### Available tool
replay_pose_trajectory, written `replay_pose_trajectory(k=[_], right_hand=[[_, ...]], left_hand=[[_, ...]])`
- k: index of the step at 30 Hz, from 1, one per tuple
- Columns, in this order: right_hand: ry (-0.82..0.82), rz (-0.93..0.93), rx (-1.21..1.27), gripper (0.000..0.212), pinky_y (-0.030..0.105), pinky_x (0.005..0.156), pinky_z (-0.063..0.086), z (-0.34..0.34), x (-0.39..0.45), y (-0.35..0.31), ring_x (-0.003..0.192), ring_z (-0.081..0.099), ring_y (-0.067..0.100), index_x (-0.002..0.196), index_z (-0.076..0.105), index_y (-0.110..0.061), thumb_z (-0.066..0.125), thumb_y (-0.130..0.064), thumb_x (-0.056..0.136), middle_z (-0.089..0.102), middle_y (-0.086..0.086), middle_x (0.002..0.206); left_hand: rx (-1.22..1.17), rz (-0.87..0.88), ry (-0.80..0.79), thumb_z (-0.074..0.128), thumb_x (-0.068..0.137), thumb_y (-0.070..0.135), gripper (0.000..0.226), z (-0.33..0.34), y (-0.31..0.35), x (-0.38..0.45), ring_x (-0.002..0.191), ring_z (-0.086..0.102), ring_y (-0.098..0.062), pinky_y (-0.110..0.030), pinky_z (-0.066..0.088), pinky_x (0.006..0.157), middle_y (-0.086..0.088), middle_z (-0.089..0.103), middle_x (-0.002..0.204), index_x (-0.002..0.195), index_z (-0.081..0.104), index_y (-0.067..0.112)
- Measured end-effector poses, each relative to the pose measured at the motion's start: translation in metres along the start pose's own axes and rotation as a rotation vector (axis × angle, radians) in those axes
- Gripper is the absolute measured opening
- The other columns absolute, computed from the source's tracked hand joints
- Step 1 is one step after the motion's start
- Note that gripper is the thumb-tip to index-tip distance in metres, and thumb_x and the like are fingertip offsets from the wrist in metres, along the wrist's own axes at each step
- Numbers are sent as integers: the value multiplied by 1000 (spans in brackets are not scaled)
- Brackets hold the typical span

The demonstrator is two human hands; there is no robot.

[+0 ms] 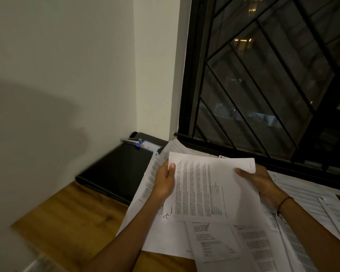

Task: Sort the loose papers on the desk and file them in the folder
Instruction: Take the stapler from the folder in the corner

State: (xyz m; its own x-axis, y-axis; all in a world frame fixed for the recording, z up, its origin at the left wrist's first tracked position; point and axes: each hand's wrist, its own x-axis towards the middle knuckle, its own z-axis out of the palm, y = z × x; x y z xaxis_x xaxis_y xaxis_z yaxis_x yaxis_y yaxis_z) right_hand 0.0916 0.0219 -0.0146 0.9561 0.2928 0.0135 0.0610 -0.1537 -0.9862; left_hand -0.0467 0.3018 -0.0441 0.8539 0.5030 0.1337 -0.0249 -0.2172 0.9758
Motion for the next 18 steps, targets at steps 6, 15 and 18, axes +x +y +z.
replay_pose_trajectory(k=[6, 15, 18], right_hand=[[311, -253, -332, 39, 39, 90, 55, 25, 41, -32, 93, 65, 26, 114, 54, -23, 82, -21, 87, 64, 6, 97], [-263, -473, -625, 18, 29, 79, 57, 173, 91, -118, 86, 67, 14, 107, 66, -19, 75, -23, 93, 69, 2, 93], [-437, -479, -734, 25, 34, 85, 59, 228, 101, -121, 91, 67, 16, 113, 63, -19, 74, -29, 93, 69, 1, 98]], left_hand=[[2, 3, 13, 38, 108, 41, 26, 2, 0, 0, 85, 74, -11, -27, 60, 72, 3, 73, 100, 123, 58, 34], [42, 61, 6, 36, 109, 42, 30, 4, -5, 4, 84, 73, -7, -26, 62, 74, 3, 73, 96, 112, 61, 25], [32, 52, 14, 36, 109, 45, 29, 4, -6, 4, 90, 74, -9, -34, 63, 81, 5, 73, 102, 112, 60, 30]])
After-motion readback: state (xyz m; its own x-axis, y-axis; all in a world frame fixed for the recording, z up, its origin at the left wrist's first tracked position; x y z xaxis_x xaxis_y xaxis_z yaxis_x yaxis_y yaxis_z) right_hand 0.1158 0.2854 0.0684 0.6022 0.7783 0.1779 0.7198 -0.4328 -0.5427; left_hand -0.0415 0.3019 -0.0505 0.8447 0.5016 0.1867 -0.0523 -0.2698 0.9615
